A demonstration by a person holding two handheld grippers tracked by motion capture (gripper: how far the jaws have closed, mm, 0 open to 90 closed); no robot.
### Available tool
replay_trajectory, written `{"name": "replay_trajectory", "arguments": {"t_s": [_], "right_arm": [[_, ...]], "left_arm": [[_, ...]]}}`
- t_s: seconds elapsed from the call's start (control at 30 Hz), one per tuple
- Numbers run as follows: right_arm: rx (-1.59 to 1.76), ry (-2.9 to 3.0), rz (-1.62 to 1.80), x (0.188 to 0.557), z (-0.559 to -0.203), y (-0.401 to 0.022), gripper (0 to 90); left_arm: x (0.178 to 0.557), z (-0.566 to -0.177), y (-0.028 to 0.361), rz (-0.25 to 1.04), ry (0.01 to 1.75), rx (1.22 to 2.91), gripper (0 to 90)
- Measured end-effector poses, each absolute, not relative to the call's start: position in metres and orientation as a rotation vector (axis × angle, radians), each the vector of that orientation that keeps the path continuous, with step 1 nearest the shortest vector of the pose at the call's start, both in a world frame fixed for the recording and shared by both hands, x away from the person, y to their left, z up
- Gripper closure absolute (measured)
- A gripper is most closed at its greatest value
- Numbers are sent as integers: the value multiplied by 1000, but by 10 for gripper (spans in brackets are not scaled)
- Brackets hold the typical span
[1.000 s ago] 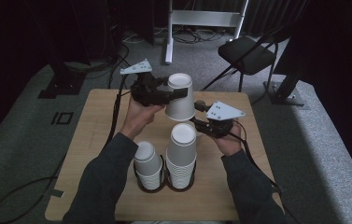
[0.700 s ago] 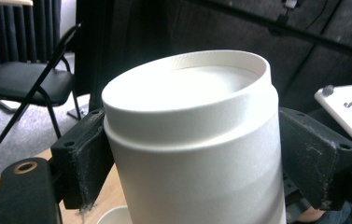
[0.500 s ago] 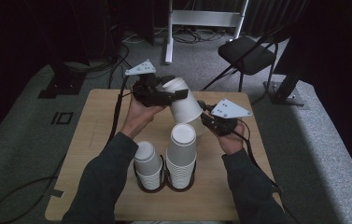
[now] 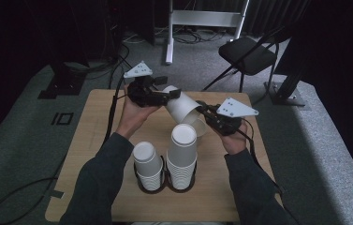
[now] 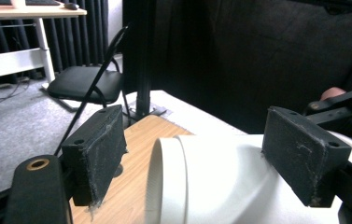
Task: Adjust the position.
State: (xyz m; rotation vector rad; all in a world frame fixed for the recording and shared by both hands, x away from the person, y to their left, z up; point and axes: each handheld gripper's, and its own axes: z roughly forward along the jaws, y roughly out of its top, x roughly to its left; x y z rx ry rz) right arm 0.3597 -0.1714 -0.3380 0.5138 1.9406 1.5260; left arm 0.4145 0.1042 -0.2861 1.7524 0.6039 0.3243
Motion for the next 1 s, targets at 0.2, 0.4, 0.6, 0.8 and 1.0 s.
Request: {"name": "replay_trajectory", "arguments": {"t_s": [0.2,0.4,0.6,0.8,1.0], "right_arm": [[511,1937,1538,360,-337,-170,868],[509,1940,1551,361,-334,-169,867],[521,1936,1578,363,-334,-169,858],[522,1929,1591,364,-330,-168,850],[524,1929,1584,367,-328,-167,840]], "left_arm": [[417,-291,105,341,606,1772,217],[420,-296,109,323,617,1765,229],[420,-297,109,350,617,1779,244],[420,-298,108,360,621,1785,271],[422,-302,107,358,636,1785,313]]}}
